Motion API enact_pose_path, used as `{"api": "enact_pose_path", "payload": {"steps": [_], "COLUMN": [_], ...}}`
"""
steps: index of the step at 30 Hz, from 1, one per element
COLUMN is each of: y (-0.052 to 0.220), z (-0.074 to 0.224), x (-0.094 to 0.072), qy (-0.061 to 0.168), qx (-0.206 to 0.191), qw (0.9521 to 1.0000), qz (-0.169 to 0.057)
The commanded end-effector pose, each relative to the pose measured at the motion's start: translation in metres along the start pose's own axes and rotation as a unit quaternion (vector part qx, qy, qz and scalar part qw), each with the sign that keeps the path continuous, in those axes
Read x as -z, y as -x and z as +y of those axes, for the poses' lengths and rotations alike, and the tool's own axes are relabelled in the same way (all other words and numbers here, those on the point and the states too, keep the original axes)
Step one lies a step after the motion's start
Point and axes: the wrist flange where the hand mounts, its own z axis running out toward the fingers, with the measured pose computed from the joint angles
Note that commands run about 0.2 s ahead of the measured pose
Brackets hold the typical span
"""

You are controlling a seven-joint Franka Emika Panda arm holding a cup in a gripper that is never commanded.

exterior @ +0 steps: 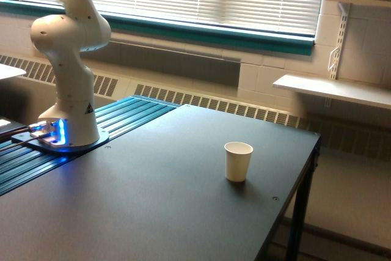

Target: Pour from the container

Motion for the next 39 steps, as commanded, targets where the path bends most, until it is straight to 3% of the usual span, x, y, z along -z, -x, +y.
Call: {"api": "enact_pose_path", "payload": {"steps": [1,2,5,8,16,20,30,39], "y": [0.006,0.01,0.014,0.03,0.059,0.075,0.128,0.178], "z": [0.036,0.04,0.042,0.052,0.069,0.076,0.086,0.08], "x": [-0.002,-0.004,-0.001,-0.007,-0.011,-0.022,-0.067,-0.101], "qy": [0.072,0.083,0.086,0.114,0.132,0.144,0.179,0.183], "qx": [-0.026,-0.027,-0.036,-0.039,-0.048,-0.046,-0.041,-0.017], "qw": [0.9969,0.9958,0.9953,0.9914,0.9865,0.9826,0.9638,0.9479], "qz": [-0.02,-0.027,-0.027,-0.05,-0.083,-0.109,-0.193,-0.26]}}
